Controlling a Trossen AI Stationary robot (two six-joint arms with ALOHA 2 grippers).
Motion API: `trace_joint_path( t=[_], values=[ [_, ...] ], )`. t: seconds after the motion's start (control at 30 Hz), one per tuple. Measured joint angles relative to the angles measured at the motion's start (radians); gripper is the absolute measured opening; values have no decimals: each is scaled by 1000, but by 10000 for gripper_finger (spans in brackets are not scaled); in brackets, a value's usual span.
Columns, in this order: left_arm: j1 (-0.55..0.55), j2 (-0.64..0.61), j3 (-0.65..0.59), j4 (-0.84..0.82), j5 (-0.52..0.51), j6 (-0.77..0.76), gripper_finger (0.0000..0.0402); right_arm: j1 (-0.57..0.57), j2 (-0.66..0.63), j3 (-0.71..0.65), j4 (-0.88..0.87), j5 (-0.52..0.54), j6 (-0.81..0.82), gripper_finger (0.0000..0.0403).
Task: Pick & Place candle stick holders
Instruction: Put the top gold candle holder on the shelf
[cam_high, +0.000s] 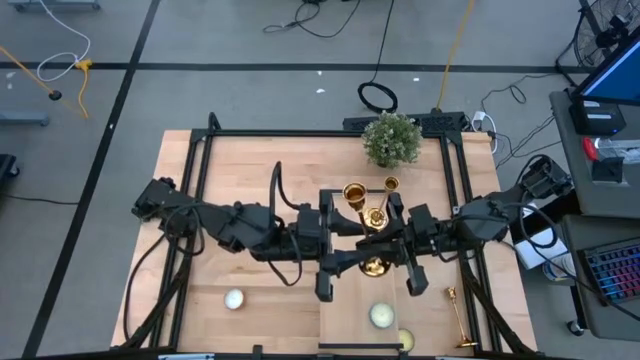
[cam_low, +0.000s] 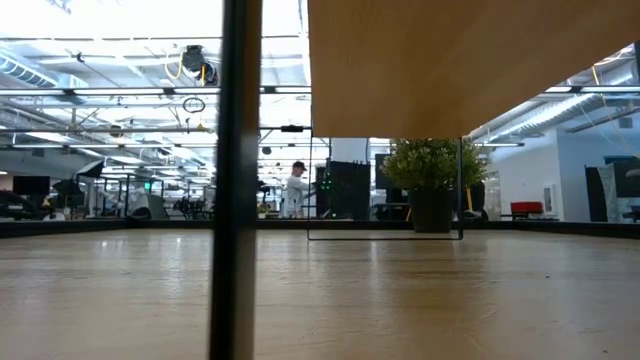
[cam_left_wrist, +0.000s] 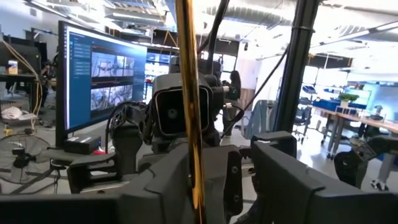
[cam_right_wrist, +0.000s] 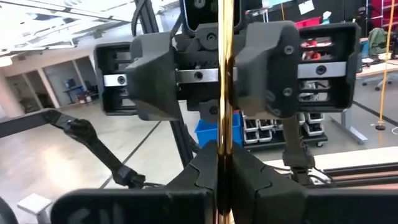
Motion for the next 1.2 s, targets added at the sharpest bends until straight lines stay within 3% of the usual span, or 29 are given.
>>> trace_joint_path(
  t=[0.4,0.67,1.0,1.07,1.2],
  values=[
    [3,0,0,-25,22,-15,19,2,1,0,0,-27,-2,10],
    [13,-2,1,-84,27,-110,16,1,1,0,10,-22,-48,38],
    [-16,-17,1,-172,-11,-167,15,2,2,-1,-10,-24,-52,154],
    [-22,-22,1,-186,-36,-173,15,2,0,0,-3,14,-65,179],
    [-35,-35,0,-246,-185,-203,15,8,-7,0,-32,154,-82,219]
  ],
)
